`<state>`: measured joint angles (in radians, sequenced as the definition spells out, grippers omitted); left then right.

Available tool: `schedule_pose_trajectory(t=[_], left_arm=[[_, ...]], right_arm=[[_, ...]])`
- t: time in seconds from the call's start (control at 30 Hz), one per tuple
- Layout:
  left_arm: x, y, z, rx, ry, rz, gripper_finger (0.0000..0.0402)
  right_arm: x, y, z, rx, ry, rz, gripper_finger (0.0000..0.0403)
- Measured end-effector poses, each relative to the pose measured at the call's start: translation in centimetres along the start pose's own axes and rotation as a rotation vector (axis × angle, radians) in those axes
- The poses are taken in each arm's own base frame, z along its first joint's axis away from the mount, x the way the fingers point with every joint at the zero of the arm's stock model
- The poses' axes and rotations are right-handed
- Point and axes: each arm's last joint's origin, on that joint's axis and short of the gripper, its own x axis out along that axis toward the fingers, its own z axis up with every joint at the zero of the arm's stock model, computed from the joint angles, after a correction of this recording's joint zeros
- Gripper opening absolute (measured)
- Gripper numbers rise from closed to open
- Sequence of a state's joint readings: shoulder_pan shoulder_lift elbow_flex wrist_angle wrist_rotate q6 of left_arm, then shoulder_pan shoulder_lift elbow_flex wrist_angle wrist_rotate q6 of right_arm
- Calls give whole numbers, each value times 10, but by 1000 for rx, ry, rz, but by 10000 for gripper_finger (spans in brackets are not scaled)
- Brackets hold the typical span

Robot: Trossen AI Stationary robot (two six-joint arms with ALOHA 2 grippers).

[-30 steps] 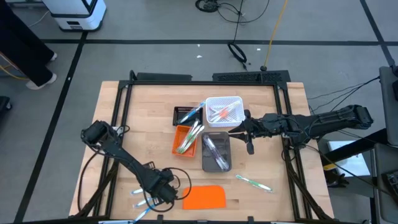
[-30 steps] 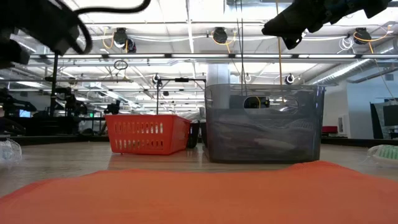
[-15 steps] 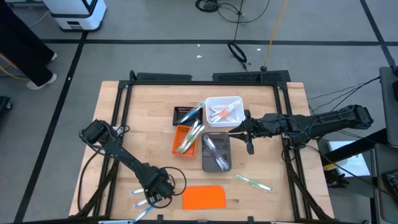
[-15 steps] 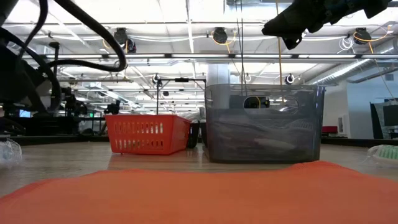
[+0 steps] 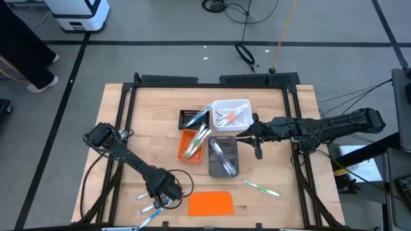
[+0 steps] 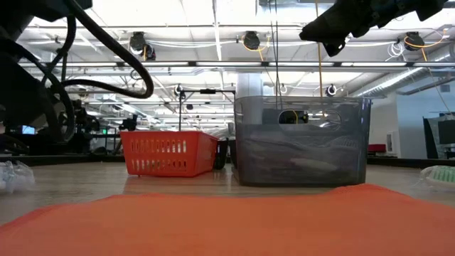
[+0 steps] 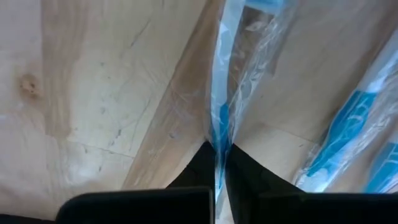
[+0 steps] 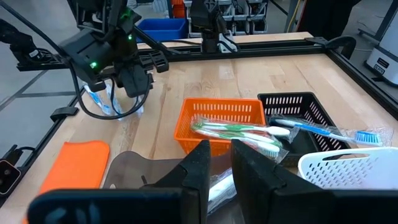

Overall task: Pick & Place Toothbrushes
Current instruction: Put the blue toothbrush into the black bin

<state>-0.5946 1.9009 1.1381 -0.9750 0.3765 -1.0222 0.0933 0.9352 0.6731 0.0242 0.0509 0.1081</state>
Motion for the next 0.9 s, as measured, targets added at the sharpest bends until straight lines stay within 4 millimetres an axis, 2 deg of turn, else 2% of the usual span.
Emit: schedule_pose_trajectory(t=[0.3,0.47,0.63,0.9], left_arm=[[-9,7,1,-9,42,66,8],[-30,15,-7,-29,21,90,4],[-63,24,-20,-13,-198,59,4],[-117,41,-40,43,-715,5,4]], right_arm=[[0,0,-1,-1,14,-2,59],[0,0,-1,-7,14,-2,59],[0,0,-1,-16,15,-2,59],[0,0,0,-16,0,0,59]])
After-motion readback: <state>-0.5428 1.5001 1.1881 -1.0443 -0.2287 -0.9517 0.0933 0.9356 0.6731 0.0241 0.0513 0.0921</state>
